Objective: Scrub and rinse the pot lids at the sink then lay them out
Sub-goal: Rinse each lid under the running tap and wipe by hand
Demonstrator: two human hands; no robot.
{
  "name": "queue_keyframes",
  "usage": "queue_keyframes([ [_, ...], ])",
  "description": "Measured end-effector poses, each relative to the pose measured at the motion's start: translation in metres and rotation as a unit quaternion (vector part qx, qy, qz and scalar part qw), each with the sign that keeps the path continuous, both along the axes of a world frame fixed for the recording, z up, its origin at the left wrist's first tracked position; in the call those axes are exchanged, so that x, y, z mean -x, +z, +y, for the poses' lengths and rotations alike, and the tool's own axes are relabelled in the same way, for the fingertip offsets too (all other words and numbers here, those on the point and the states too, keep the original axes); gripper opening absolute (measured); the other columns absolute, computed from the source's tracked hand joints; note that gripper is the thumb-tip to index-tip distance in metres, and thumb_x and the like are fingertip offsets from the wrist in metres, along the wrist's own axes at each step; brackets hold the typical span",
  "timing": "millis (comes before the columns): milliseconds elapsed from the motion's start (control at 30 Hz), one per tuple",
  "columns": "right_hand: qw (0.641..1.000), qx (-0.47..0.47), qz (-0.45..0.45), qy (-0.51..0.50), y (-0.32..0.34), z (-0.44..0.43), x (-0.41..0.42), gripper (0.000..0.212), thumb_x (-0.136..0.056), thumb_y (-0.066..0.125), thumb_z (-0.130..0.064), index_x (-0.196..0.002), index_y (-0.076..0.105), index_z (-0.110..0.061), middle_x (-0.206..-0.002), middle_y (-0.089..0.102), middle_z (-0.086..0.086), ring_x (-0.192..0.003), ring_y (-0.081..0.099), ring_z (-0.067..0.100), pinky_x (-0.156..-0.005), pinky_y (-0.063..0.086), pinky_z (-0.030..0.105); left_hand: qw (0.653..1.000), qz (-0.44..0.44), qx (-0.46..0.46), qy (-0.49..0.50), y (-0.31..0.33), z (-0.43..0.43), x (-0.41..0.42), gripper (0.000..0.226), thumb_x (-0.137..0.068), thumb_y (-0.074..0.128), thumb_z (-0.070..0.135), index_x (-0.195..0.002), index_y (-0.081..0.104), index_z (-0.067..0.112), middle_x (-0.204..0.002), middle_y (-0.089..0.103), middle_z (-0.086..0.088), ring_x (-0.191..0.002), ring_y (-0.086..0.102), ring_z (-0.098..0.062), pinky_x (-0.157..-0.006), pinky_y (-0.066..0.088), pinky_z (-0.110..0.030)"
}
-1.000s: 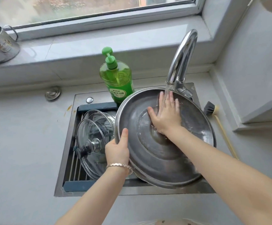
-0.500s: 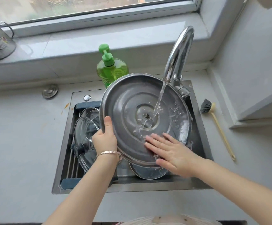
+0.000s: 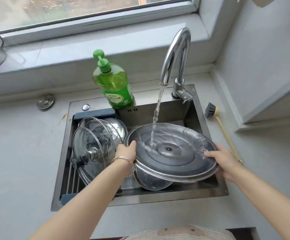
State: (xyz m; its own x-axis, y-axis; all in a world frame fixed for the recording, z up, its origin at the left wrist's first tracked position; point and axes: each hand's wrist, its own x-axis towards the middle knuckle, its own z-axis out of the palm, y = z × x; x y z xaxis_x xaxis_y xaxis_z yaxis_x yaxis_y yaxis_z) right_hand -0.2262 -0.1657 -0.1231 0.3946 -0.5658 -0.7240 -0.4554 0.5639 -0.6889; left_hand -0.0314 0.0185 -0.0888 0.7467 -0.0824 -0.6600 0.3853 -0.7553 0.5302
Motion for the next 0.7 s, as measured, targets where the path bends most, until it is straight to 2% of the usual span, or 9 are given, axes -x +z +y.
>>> queue_keyframes([
  [67,1.000,0.015,0.018,-0.004,0.016,-0.009,0.000,0.032,-0.084,0.046,0.015,-0.109,0.057,-0.003,-0.079,0.063,0.014,-0.056,0.063,0.019,-0.051,0.052,0.025,0.994,0.031,-0.057,-0.083,-0.006,0.001,0.005,0.054,-0.093,0.047,0.035,-0.131,0.033,0.000,-0.116,0.056,-0.019,-0.101,0.058,-0.033,-0.088,0.049,-0.040],
  [133,0.998,0.044,0.052,0.002,0.033,-0.018,-0.003,0.031,-0.084,0.047,0.012,-0.110,0.056,-0.002,-0.078,0.059,0.014,-0.057,0.059,0.022,-0.053,0.048,0.027,0.966,0.007,-0.111,-0.233,-0.006,0.004,0.016,0.059,-0.094,0.046,0.038,-0.139,0.024,0.006,-0.129,0.051,-0.016,-0.112,0.055,-0.031,-0.095,0.045,-0.037],
  [233,0.989,0.103,0.095,0.039,0.057,-0.029,-0.018,0.033,-0.082,0.047,0.009,-0.113,0.052,-0.001,-0.081,0.055,0.015,-0.061,0.054,0.023,-0.053,0.047,0.029,0.932,-0.051,-0.069,-0.352,0.006,0.000,0.034,0.055,-0.092,0.044,0.049,-0.136,0.039,0.017,-0.138,0.043,-0.004,-0.121,0.047,-0.020,-0.102,0.038,-0.032],
  [300,0.983,0.137,0.098,0.079,0.076,-0.031,-0.034,0.034,-0.081,0.045,0.008,-0.114,0.047,0.003,-0.082,0.056,0.016,-0.058,0.058,0.024,-0.044,0.050,0.029,0.937,-0.010,0.050,-0.345,0.023,-0.008,0.047,0.045,-0.088,0.049,0.052,-0.126,0.050,0.026,-0.131,0.050,0.005,-0.116,0.050,-0.011,-0.098,0.039,-0.026],
  [367,0.974,0.167,0.087,0.124,0.091,-0.029,-0.051,0.032,-0.081,0.045,0.005,-0.113,0.043,0.004,-0.086,0.058,0.018,-0.059,0.063,0.026,-0.040,0.052,0.030,0.920,0.042,0.152,-0.358,0.038,-0.015,0.059,0.035,-0.086,0.056,0.049,-0.116,0.055,0.031,-0.123,0.057,0.013,-0.106,0.056,-0.003,-0.095,0.043,-0.024],
  [467,0.960,0.207,0.076,0.173,0.104,-0.017,-0.078,0.036,-0.082,0.047,-0.002,-0.116,0.034,-0.006,-0.088,0.056,0.012,-0.062,0.067,0.030,-0.051,0.058,0.040,0.877,-0.077,0.166,-0.445,0.050,-0.024,0.072,0.038,-0.086,0.058,0.045,-0.119,0.050,0.028,-0.103,0.056,0.015,-0.090,0.055,-0.005,-0.080,0.044,-0.020],
  [533,0.959,0.211,0.049,0.184,0.105,-0.009,-0.092,0.043,-0.081,0.049,-0.008,-0.121,0.032,-0.010,-0.088,0.059,0.015,-0.063,0.069,0.034,-0.060,0.059,0.048,0.884,-0.188,0.170,-0.393,0.047,-0.027,0.072,0.032,-0.093,0.050,0.037,-0.122,0.052,0.025,-0.089,0.059,0.010,-0.081,0.055,-0.011,-0.066,0.037,-0.018],
  [633,0.957,0.211,0.008,0.199,0.099,0.001,-0.101,0.038,-0.085,0.051,-0.028,-0.116,0.037,-0.011,-0.087,0.068,0.016,-0.063,0.070,0.030,-0.064,0.059,0.045,0.902,-0.243,0.207,-0.290,0.035,-0.021,0.058,0.026,-0.096,0.044,0.030,-0.098,0.066,0.015,-0.055,0.049,0.010,-0.051,0.046,-0.007,-0.049,0.028,-0.015],
  [700,0.960,0.194,-0.036,0.196,0.087,0.011,-0.101,0.041,-0.092,0.046,-0.041,-0.121,0.044,-0.012,-0.094,0.068,0.013,-0.075,0.071,0.025,-0.071,0.059,0.041,0.919,-0.212,0.223,-0.248,0.033,-0.015,0.047,0.033,-0.095,0.045,0.029,-0.077,0.063,0.008,-0.050,0.045,0.009,-0.045,0.039,-0.004,-0.048,0.029,-0.018],
])
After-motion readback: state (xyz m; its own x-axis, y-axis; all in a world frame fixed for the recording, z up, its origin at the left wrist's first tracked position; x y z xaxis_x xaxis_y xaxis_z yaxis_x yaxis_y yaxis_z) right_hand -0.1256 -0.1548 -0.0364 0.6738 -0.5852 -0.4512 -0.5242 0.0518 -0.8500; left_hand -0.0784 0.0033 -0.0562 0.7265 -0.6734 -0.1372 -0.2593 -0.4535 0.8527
